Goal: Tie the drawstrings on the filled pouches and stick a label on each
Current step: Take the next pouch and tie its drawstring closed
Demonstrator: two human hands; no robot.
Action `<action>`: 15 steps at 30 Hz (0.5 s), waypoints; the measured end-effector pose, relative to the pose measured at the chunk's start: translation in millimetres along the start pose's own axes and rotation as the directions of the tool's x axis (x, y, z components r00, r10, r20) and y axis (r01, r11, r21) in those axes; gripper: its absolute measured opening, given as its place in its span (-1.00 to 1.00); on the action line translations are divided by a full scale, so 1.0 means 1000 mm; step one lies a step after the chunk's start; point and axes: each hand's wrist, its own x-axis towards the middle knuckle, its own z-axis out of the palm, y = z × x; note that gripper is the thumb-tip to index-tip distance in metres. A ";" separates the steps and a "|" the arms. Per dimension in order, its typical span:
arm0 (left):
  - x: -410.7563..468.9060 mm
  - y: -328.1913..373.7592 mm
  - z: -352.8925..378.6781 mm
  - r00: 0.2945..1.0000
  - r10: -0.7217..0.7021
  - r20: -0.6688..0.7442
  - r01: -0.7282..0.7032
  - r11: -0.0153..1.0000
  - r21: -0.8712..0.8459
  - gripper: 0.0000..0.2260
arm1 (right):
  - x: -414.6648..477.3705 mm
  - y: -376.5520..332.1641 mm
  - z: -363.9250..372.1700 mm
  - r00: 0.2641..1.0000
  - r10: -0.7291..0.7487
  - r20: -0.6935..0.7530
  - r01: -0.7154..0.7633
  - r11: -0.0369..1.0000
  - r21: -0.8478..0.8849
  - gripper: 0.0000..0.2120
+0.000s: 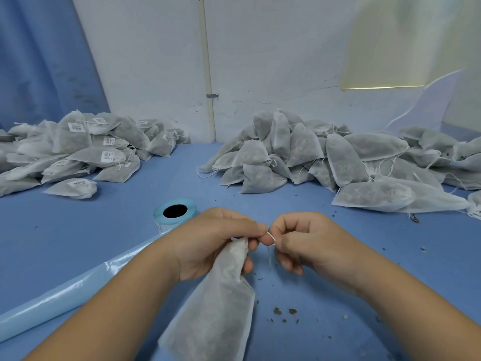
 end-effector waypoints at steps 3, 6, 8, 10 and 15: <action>0.001 0.000 0.001 0.999 0.021 -0.031 -0.020 0.999 0.048 -0.87 | 0.000 0.001 -0.001 1.000 0.007 0.015 -0.007 1.000 0.011 -0.87; 0.003 -0.002 0.003 0.994 0.064 -0.083 -0.055 0.993 0.102 -0.88 | -0.001 0.000 -0.001 0.999 0.019 0.028 -0.019 1.000 0.024 -0.87; 0.004 -0.003 0.002 0.988 0.103 -0.119 -0.086 0.987 0.135 -0.87 | 0.000 -0.001 -0.002 0.999 0.030 0.016 -0.030 0.999 0.034 -0.87; 0.005 -0.005 0.002 0.978 0.144 -0.149 -0.123 0.982 0.140 -0.83 | 0.001 -0.001 -0.003 0.999 0.042 -0.032 -0.040 0.998 0.041 -0.89; 0.005 -0.008 0.005 0.961 0.202 -0.189 -0.164 0.967 0.197 -0.84 | 0.002 -0.001 -0.001 0.992 0.047 -0.117 -0.027 0.985 0.173 -0.84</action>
